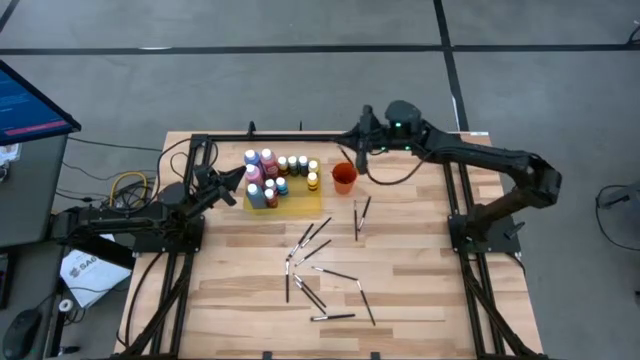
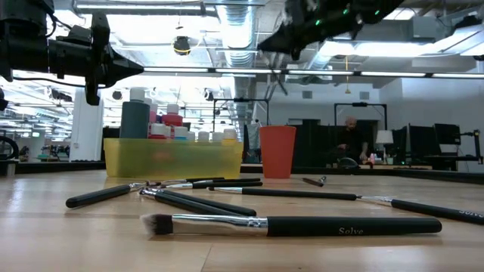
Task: Pick & Place Paint Supplies
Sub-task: Put the silver paint brush into the orange cup
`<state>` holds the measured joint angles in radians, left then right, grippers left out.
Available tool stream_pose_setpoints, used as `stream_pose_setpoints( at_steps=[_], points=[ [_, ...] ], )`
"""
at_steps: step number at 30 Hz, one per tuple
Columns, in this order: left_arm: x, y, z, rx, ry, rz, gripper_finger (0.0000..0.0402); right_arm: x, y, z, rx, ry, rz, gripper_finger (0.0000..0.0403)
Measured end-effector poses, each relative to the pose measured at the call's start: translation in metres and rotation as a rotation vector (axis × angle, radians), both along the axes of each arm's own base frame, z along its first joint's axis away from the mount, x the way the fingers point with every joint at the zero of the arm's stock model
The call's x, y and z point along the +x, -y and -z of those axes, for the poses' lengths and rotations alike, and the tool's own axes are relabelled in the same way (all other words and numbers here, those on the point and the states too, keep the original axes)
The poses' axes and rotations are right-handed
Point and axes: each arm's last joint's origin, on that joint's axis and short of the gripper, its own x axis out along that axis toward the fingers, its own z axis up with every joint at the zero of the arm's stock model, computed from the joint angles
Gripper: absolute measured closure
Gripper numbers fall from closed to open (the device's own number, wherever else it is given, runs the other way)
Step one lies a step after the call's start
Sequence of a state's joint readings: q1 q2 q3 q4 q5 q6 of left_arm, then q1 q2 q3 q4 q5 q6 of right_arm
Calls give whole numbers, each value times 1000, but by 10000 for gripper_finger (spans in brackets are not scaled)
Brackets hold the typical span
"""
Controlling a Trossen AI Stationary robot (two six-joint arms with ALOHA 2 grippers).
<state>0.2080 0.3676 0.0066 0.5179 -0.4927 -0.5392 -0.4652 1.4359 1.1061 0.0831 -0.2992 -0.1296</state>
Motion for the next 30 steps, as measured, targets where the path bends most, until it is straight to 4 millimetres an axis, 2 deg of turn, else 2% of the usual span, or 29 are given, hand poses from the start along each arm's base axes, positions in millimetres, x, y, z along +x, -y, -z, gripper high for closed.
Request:
stream_pose_setpoints(
  at_steps=[5,11,18,23,30],
  points=[
    [0,0,0,0,0,0,400,22,8,33,30,-68,-24,403],
    [0,0,0,0,0,0,400,36,17,63,39,-137,-28,403],
    [0,0,0,0,0,0,400,42,21,79,24,-172,-39,403],
    [0,0,0,0,1,0,400,41,21,78,-14,-182,-51,400],
    [0,0,0,1,3,0,400,37,24,79,1,-215,-41,377]
  ],
)
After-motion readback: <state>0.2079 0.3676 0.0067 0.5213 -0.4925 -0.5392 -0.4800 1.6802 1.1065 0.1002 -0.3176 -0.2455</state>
